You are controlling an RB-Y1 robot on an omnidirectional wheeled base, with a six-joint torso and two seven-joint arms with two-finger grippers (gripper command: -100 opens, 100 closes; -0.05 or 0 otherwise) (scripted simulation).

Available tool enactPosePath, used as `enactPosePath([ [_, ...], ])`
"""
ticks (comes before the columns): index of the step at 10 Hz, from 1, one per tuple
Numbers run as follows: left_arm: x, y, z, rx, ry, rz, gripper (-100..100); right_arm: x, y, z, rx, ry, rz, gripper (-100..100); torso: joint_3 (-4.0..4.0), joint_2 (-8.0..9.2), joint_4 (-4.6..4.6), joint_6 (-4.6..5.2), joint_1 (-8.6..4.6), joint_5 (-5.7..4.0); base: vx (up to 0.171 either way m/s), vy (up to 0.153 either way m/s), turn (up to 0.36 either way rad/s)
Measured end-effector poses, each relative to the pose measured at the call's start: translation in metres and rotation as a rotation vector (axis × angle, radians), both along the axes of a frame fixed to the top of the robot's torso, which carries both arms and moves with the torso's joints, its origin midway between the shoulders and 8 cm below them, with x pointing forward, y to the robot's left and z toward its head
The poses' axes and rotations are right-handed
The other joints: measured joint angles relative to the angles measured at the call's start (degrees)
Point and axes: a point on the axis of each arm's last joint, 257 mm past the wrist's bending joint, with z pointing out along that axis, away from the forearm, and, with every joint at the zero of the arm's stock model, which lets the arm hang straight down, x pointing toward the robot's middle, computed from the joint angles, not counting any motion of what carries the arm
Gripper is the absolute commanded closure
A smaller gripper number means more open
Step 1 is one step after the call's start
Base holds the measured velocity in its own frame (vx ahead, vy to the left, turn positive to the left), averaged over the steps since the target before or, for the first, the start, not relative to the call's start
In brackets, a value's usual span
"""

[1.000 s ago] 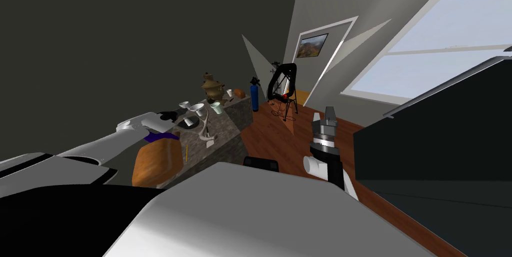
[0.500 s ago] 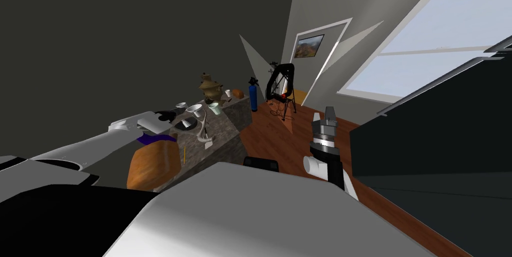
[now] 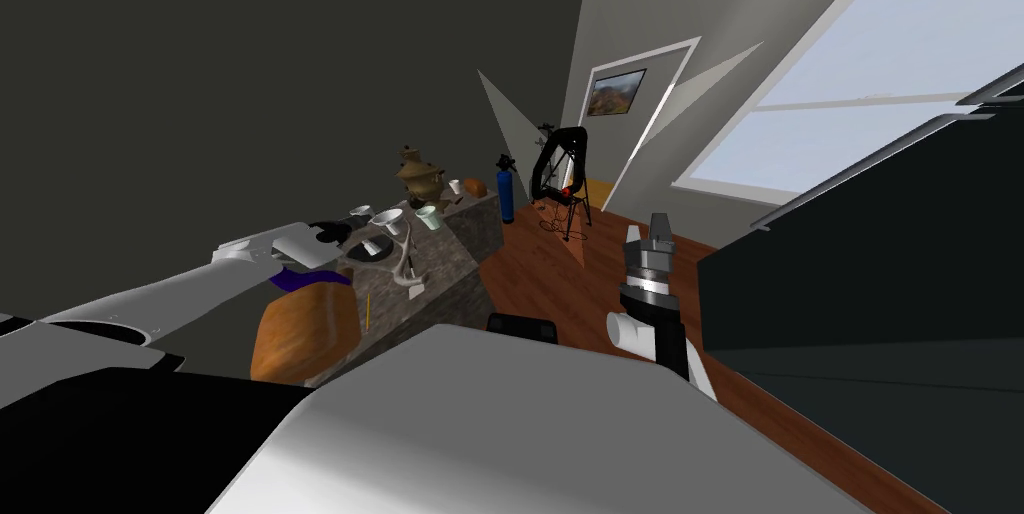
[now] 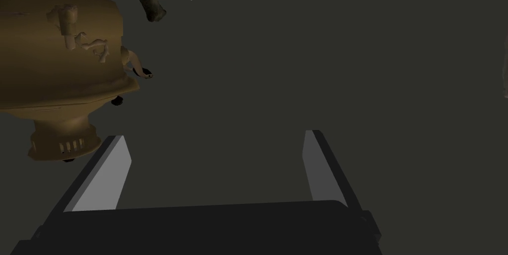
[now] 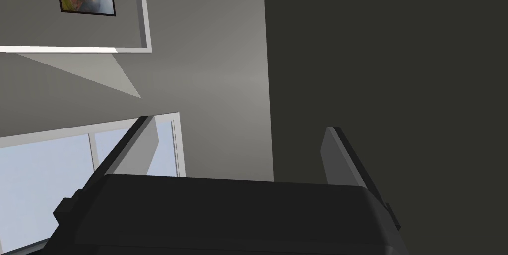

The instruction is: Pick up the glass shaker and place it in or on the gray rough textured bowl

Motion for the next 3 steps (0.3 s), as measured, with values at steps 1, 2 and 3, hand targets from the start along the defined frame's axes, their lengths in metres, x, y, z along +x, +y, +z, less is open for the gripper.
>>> enactPosePath([
  [1,0.0,0.0,0.0,0.0,0.0,0.0,0,0.0,0.0,0.0,0.0,0.0,0.0,0,0.0,0.0,0.0,0.0,0.0,0.0,0.0,0.0,0.0],
  [2,0.0,0.0,0.0,0.0,0.0,0.0,0,0.0,0.0,0.0,0.0,0.0,0.0,0,0.0,0.0,0.0,0.0,0.0,0.0,0.0,0.0,0.0],
  [3,0.0,0.0,0.0,0.0,0.0,0.0,0,0.0,0.0,0.0,0.0,0.0,0.0,0,0.0,0.0,0.0,0.0,0.0,0.0,0.0,0.0,0.0],
])
